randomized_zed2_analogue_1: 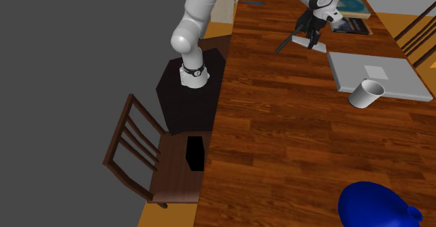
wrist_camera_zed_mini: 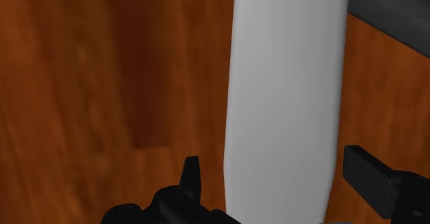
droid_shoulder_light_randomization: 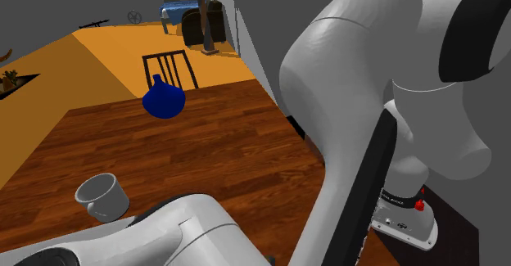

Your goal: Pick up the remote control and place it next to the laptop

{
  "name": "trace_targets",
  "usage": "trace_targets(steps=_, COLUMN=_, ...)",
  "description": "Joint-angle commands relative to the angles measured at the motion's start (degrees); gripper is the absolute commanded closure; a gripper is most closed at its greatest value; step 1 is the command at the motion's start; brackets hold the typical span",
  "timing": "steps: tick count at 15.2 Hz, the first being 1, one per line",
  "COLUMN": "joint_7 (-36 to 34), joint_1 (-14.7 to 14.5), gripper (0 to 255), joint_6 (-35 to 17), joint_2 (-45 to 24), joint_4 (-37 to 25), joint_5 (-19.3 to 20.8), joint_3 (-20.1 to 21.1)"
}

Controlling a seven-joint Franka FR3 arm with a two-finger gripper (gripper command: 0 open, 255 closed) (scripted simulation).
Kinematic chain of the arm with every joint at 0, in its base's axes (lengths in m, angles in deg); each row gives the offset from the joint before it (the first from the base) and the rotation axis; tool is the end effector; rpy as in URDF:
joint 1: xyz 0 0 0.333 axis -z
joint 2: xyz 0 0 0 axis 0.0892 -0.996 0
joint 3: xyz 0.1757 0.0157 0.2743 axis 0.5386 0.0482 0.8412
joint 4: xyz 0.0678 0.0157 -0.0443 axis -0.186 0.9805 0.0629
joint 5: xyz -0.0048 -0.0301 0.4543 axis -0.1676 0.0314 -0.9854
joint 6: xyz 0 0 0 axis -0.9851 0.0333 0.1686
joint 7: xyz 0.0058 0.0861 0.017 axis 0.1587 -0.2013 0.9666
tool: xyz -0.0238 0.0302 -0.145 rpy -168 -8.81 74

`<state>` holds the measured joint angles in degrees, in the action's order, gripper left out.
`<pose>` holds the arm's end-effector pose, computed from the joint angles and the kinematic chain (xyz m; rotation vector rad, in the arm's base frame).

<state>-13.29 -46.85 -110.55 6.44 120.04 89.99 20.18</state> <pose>0.1813 0.7010 0.2914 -2.7445 -1.5057 -0.0056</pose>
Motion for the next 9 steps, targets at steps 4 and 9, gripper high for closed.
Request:
trace_targets(steps=4, joint_7=0.51, joint_1=0.09, gripper=0, joint_6=4.13, joint_2=1.75, joint_4=-2.52, joint_5=-1.06, joint_3=0.61)
trace_targets(steps=9, joint_7=0.51, joint_1=0.09, gripper=0, joint_6=4.13, joint_2=1.74, joint_4=-2.53, joint_5=-1.06, joint_3=0.61)
